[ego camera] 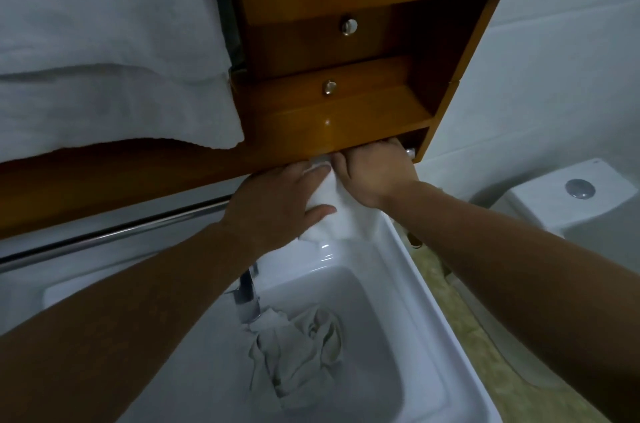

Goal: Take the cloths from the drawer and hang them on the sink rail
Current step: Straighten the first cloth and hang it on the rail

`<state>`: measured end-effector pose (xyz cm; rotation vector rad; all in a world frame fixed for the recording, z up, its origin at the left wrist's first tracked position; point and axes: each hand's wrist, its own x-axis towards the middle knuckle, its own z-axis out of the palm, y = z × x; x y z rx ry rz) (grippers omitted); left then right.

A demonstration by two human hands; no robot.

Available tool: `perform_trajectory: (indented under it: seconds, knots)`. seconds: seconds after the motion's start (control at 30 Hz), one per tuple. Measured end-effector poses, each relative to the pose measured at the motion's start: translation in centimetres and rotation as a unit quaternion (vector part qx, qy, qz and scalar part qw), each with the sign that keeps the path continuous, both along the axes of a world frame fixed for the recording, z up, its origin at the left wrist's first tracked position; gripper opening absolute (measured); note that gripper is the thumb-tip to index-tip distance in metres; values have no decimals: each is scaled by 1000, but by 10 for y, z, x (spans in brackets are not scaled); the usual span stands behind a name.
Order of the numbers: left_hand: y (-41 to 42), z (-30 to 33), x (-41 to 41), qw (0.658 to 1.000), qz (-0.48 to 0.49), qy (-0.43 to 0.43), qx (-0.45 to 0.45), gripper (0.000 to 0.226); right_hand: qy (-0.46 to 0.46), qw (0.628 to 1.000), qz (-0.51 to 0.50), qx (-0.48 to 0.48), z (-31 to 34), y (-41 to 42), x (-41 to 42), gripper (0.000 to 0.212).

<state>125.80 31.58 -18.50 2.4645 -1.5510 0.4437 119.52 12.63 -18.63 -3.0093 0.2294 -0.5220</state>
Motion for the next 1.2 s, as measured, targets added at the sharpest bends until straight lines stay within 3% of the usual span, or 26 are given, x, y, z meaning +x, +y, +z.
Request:
perform_trajectory:
  seconds: [0.1,0.23,0.37,0.53,0.63,0.8,0.9,1.1,1.2]
  knots:
    - [-5,-5,-4,996,61,32,53,75,15,999,4,40,2,-5,9,38]
    - [2,-7,10,985,139,40,94,59,34,998,10,44,4,-5,15,34]
    - [5,-1,9,985,125,-5,117,51,-67,997,44,14,1,-2,5,31]
    - [6,2,12,986,110,-3,125,63,-72,991,62,-94,-20,-1,-10,42]
    - [12,-4,16,987,69,-40,141,72,-67,991,61,-102,-20,-3,-11,43]
    - [12,-4,19,992,60,-9,114,59,-52,992,77,-82,-9,-2,1,54]
    - [15,-10,21,992,45,-37,108,54,-24,995,76,-56,-5,-6,8,55]
    - [20,-18,25,996,41,-42,73,49,35,994,91,51,11,-6,29,19]
    - [24,-23,24,992,46,-92,76,52,40,995,66,64,11,-6,25,22]
